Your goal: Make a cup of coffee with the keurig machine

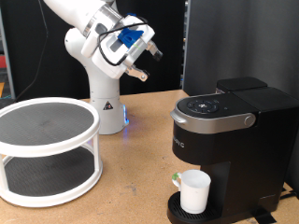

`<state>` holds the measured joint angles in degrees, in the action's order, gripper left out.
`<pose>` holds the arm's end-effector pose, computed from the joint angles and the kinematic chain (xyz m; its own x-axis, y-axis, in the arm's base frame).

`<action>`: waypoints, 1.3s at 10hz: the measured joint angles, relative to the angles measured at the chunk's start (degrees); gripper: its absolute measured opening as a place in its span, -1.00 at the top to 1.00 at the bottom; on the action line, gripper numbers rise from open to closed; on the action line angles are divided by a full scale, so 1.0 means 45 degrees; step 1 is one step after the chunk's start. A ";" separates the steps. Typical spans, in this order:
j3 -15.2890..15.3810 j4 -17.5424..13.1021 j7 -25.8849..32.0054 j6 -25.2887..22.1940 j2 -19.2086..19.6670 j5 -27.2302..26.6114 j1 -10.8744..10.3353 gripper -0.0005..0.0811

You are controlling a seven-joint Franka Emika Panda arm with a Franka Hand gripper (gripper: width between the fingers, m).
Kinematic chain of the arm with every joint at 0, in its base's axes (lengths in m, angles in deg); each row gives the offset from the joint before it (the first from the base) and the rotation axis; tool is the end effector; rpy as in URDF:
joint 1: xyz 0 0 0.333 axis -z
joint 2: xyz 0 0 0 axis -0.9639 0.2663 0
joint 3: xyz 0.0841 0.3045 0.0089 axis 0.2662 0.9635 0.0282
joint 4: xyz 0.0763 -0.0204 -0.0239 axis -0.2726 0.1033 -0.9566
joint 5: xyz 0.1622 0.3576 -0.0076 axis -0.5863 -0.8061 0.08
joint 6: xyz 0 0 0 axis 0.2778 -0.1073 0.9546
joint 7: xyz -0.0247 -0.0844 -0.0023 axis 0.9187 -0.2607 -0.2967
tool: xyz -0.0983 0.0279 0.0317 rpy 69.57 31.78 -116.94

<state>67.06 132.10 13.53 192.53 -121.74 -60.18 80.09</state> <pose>0.3719 -0.0390 0.4372 0.8989 -0.1761 0.4011 0.1784 -0.6891 -0.7024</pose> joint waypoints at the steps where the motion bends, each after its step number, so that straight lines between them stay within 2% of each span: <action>1: 0.0002 0.0005 0.0018 0.0003 0.0014 -0.0012 -0.0001 -0.99; 3: 0.0171 -0.0108 0.0970 -0.0016 0.0023 0.0967 -0.0033 -0.99; 4: 0.0433 -0.0337 0.1179 -0.0291 0.0044 0.2187 -0.0045 -0.99; 6: 0.1082 -0.1133 0.1032 -0.1549 0.0222 0.4785 -0.0053 -0.99; 7: 0.1317 -0.1544 0.0965 -0.1902 0.0587 0.5614 -0.0019 -0.99; 8: 0.1308 -0.1483 0.0970 -0.1750 0.0598 0.5324 -0.0015 -0.99; 10: 0.1756 -0.1633 0.1408 -0.1961 0.0667 0.7692 -0.0007 -0.99; 12: 0.2625 -0.2090 0.1444 -0.2029 0.0846 1.0316 -0.0005 -0.99; 13: 0.2964 -0.2395 0.1459 -0.2184 0.1107 1.1236 0.0052 -0.99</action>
<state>80.40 121.32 20.10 182.70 -116.75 -9.61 80.32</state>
